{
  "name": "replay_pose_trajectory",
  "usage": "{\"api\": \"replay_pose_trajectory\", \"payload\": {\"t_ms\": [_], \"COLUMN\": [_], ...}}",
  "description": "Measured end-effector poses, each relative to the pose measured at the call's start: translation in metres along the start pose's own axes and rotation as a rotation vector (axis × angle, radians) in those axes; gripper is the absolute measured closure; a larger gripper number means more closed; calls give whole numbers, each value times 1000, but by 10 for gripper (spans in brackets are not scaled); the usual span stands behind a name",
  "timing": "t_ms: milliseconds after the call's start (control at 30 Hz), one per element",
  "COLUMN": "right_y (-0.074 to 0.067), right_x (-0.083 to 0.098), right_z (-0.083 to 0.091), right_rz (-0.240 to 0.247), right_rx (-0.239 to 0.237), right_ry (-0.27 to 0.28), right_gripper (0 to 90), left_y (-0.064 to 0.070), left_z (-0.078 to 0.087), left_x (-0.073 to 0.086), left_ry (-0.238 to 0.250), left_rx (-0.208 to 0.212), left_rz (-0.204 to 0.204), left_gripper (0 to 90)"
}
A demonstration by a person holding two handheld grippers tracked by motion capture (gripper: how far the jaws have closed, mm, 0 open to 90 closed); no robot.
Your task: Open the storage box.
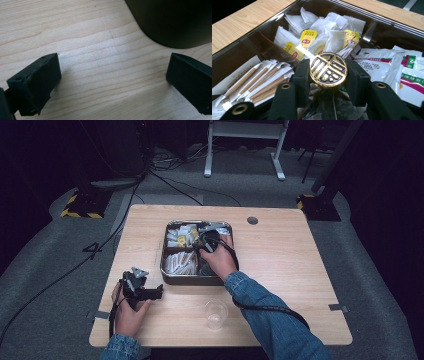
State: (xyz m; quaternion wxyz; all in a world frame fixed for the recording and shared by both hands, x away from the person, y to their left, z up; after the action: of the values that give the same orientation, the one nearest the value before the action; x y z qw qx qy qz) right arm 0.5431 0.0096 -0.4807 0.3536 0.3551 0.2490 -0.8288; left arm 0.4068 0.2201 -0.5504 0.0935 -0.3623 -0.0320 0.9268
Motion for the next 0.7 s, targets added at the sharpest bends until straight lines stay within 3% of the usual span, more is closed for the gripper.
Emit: {"api": "replay_pose_trajectory", "payload": {"t_ms": [300, 700], "right_y": [-1, 2], "right_x": [-5, -24], "right_z": [5, 39], "right_rz": [0, 14], "right_rx": [-3, -11], "right_ry": [-9, 57], "right_gripper": [589, 589], "left_y": [1, 2], "left_z": [-1, 1], "left_x": [-1, 0], "left_ry": [0, -5], "left_rx": [7, -10], "left_rz": [-12, 3], "left_gripper": [1, 1]}}
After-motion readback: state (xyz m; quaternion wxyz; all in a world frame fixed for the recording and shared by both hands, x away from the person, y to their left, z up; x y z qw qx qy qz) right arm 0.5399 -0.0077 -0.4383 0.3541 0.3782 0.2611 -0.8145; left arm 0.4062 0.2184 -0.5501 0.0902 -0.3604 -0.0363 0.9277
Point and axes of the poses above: each handheld gripper's, and its own axes: z roughly backward along the jaws, x roughly out of its underside, y roughly to its right, the point moved 6 cm from there along -z, roughly forward along the jaws, and after that the axes turned 12 degrees about -x, right-handed, at the moved point
